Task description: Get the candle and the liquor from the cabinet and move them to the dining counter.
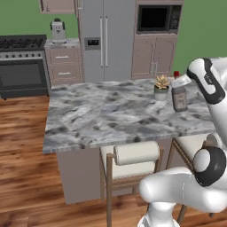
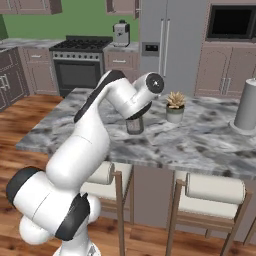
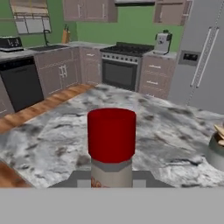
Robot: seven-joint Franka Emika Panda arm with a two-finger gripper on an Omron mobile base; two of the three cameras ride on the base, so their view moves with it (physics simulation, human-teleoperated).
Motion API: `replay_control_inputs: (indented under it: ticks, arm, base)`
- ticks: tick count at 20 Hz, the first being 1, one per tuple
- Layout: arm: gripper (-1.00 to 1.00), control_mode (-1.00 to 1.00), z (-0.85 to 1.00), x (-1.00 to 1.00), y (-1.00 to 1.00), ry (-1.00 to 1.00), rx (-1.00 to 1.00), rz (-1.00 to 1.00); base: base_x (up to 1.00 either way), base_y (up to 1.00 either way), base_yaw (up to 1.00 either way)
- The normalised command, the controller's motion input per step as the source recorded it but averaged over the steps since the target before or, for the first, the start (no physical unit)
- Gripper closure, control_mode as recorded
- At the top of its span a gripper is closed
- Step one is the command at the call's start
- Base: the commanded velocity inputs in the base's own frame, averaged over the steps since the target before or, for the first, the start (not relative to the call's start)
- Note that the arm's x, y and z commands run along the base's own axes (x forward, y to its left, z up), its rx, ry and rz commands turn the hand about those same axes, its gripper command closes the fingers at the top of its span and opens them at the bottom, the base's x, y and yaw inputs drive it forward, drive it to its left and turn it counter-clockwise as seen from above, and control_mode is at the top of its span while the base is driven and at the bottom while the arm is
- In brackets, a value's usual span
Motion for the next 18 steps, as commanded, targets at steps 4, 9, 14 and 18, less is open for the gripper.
replay_control_inputs:
  ticks: [4,9,14,18]
  arm:
    - [1.0,-1.0,-0.65,0.48,-0.26,-0.01,0.06,0.11]
    - [1.0,-1.0,-0.44,0.44,-0.13,-0.03,0.08,0.09]
    - [1.0,-1.0,-0.19,0.42,0.0,-0.03,0.09,0.01]
    - [1.0,-1.0,-0.17,0.34,-0.09,-0.06,0.09,0.01]
  base:
    - [0.0,0.0,0.0]
    - [0.0,0.0,0.0]
    - [0.0,0.0,0.0]
    - [0.0,0.0,0.0]
